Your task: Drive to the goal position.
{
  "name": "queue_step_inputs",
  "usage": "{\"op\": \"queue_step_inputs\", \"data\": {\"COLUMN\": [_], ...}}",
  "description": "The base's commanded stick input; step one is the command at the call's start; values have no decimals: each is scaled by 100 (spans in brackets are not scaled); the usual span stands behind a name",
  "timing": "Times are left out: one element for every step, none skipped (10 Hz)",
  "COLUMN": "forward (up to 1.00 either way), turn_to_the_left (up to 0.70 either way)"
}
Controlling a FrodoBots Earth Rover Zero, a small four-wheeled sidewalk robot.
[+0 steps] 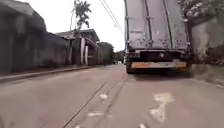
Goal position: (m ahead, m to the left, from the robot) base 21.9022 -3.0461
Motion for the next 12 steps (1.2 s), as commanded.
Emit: {"op": "queue_step_inputs", "data": {"forward": [85,85,85,85,85,85,85,85,85,85,85,85], "turn_to_the_left": [0,0,0,0,0,0,0,0,0,0,0,0]}}
